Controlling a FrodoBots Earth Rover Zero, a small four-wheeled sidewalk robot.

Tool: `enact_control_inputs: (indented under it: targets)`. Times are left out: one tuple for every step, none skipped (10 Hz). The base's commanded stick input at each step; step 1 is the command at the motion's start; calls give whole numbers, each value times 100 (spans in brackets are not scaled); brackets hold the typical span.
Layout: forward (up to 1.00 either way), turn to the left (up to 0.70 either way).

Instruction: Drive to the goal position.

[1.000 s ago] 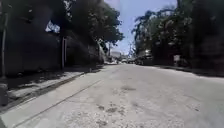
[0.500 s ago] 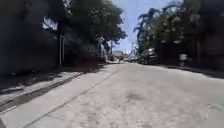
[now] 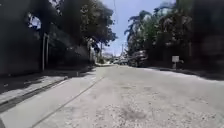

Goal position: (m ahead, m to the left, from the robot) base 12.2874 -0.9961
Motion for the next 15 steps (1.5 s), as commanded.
enact_control_inputs:
  targets:
    - [100,3]
    - [100,3]
    - [100,3]
    - [100,3]
    - [100,3]
    - [100,3]
    - [100,3]
    - [100,3]
    - [100,3]
    - [100,3]
    - [100,2]
    - [100,-37]
    - [100,-37]
    - [100,-14]
    - [100,3]
